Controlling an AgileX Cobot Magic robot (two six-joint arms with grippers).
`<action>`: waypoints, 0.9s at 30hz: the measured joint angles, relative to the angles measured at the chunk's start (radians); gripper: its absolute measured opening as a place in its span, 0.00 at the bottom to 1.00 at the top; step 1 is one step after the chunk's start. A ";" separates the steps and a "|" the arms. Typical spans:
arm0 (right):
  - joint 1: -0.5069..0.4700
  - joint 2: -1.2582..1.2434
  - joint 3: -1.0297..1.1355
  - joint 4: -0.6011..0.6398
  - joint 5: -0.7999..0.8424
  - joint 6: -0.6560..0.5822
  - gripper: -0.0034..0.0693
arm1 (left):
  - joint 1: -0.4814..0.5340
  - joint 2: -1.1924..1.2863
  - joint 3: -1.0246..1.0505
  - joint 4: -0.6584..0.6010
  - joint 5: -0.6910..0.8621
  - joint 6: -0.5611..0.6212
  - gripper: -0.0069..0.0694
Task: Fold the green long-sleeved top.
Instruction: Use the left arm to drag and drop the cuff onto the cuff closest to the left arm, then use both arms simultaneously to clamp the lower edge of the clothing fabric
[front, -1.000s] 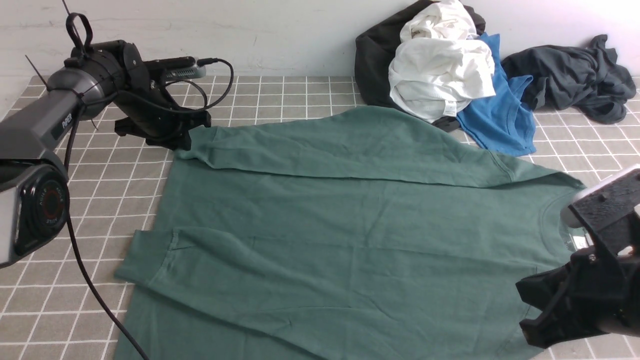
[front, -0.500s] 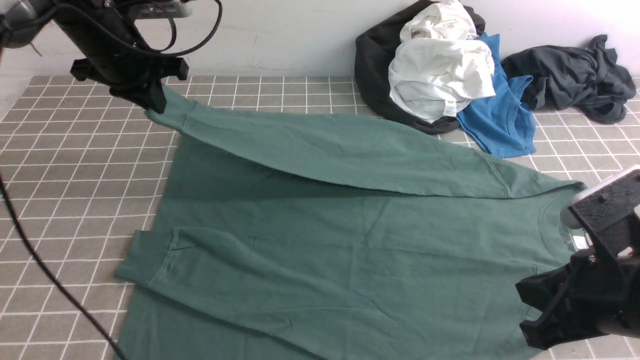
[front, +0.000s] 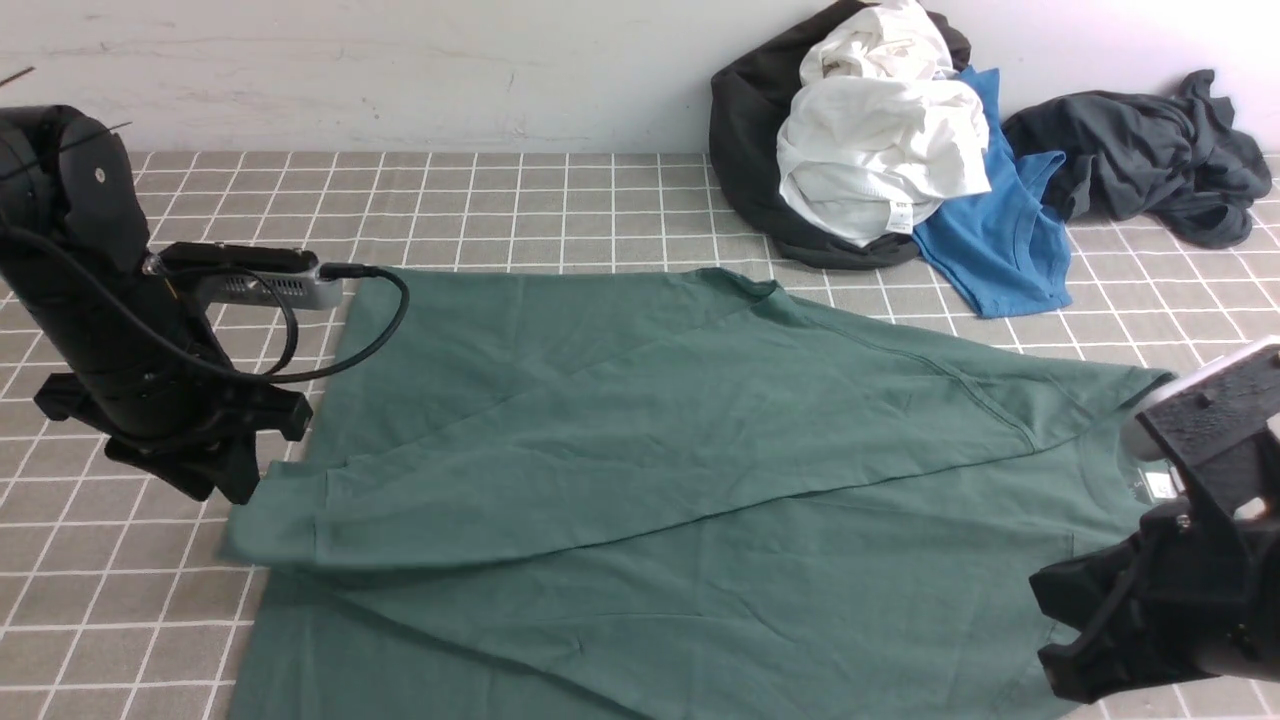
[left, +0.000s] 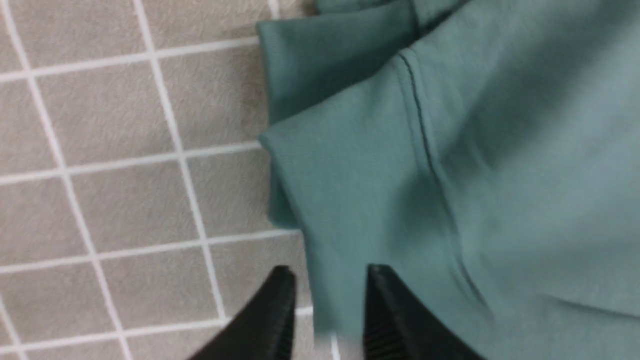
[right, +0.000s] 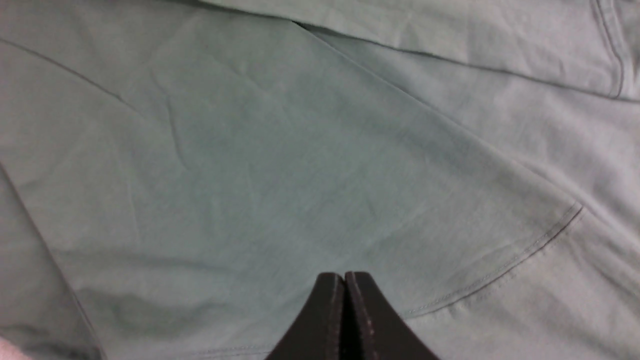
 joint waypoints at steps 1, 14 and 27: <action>0.000 -0.001 0.000 0.006 0.017 -0.001 0.03 | -0.016 -0.025 0.005 0.008 0.037 0.000 0.51; 0.000 -0.081 0.000 0.126 0.103 -0.183 0.03 | -0.439 -0.233 0.494 0.079 0.011 0.395 0.79; 0.000 -0.081 0.000 0.312 0.133 -0.387 0.03 | -0.557 -0.227 0.675 0.251 -0.203 0.523 0.56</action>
